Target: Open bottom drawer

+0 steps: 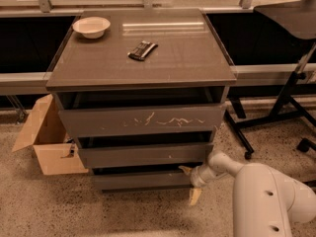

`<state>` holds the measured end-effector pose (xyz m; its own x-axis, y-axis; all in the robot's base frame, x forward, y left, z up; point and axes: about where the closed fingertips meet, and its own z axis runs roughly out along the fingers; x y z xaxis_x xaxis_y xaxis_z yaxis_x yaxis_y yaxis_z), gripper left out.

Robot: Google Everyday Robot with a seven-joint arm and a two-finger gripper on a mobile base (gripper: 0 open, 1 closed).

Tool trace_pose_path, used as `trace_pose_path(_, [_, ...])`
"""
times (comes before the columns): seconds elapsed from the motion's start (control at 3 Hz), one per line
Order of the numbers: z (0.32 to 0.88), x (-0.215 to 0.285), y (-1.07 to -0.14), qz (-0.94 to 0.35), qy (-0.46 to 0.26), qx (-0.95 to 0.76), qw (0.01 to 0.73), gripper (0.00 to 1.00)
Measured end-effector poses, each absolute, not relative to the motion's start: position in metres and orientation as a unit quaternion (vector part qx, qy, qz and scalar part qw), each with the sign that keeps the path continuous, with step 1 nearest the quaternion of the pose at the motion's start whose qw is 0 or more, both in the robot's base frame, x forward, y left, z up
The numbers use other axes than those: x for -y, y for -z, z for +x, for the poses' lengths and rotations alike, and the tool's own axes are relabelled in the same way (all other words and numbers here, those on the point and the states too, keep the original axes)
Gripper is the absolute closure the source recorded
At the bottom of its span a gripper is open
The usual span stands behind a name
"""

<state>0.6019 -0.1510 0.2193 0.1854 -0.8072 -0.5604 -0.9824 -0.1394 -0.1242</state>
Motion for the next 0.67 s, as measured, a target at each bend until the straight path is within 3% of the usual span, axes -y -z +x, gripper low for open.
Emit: trace_pose_path(0.67, [0.6178,0.1447,-0.1899,-0.725,-0.180,-0.621,0.237,0.14])
